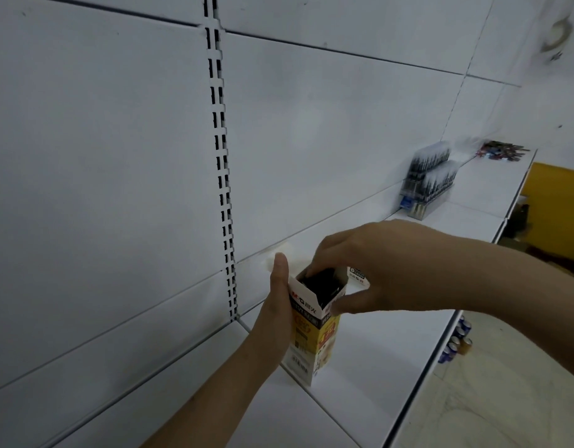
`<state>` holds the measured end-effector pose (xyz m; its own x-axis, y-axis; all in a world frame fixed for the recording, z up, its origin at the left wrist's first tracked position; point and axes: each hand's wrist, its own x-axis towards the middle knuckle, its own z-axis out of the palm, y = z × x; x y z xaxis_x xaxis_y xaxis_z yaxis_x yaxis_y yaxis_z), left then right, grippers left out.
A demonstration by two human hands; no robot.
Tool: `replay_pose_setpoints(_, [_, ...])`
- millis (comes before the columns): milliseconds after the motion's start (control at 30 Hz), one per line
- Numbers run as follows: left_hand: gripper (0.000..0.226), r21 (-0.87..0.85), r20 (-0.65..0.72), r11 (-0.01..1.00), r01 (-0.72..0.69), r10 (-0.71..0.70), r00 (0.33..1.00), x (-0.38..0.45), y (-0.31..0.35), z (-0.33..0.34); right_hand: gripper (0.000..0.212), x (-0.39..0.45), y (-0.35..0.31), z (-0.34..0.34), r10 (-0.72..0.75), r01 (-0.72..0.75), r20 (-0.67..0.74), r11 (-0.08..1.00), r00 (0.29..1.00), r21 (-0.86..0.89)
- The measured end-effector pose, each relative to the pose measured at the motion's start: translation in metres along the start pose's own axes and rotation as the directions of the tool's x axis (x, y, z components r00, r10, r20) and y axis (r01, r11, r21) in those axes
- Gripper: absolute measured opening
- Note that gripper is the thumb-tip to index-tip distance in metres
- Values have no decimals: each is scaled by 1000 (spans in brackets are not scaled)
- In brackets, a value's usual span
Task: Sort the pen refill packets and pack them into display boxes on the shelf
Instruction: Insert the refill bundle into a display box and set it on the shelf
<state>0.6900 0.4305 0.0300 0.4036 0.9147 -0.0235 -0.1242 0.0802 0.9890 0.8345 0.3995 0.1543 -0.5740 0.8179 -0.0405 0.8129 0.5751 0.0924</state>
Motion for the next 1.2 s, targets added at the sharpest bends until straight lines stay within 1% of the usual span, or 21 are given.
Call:
replay_pose_setpoints(100, [75,11,-4,1000,0,0,1000,0,-2,0,43,0,0,0,18,-20,-46,999,999,-46])
replay_pose_setpoints(233, [73,-32,13,999,-1,2,1000,2,1,-2,55,-3,-4,13,21,-21,-5,1000,1000,20])
replay_pose_setpoints(300, [71,-20,28,1000,-12,13,1000,2,2,-3,58,-4,-4,17,36,-36,-7,999,999,40])
replay_pose_setpoints(367, [72,-2,53,1000,-22,22,998,1,2,-5,55,-7,-1,16,56,-52,-60,996,997,72])
replay_pose_setpoints(400, [71,2,65,999,-37,37,997,1,1,-5,53,-9,0,16,69,-57,-115,993,991,99])
replay_pose_setpoints(467, [70,11,79,997,-70,69,994,-1,2,-5,49,-15,3,19,141,-89,-266,976,954,197])
replay_pose_setpoints(500, [70,22,76,996,-81,79,994,-1,2,-5,50,-17,3,22,202,-117,-334,959,921,258])
replay_pose_setpoints(533, [70,34,71,996,-87,84,994,-1,0,-5,51,-18,4,28,269,-151,-373,937,888,316])
replay_pose_setpoints(600, [68,35,74,991,-131,129,989,0,-4,-6,51,-19,4,43,373,-202,-383,886,845,417])
replay_pose_setpoints(700, [60,37,105,973,-229,224,969,0,-4,-7,28,-16,5,65,457,-207,-389,819,800,536])
replay_pose_setpoints(767, [44,66,112,958,-278,270,956,-2,0,-5,21,-16,5,72,496,-186,-419,785,760,591])
replay_pose_setpoints(800, [36,60,119,954,-295,287,951,-2,2,-4,20,-16,4,73,507,-171,-436,775,744,608])
replay_pose_setpoints(867, [31,46,124,952,-304,296,947,-3,4,-3,18,-16,2,73,501,-140,-471,778,726,612])
replay_pose_setpoints(933, [26,38,104,957,-288,283,953,-3,6,-2,20,-16,0,74,486,-118,-487,785,725,608])
replay_pose_setpoints(1000, [19,24,94,961,-276,273,958,-3,6,-3,22,-17,-1,76,481,-87,-482,768,732,634])
replay_pose_setpoints(1100, [17,23,97,964,-263,260,961,-3,8,-4,22,-20,-2,80,454,-34,-480,752,751,658])
replay_pose_setpoints(1200, [26,4,88,968,-251,250,964,-2,6,-6,26,-22,-3,86,430,9,-482,739,763,674])
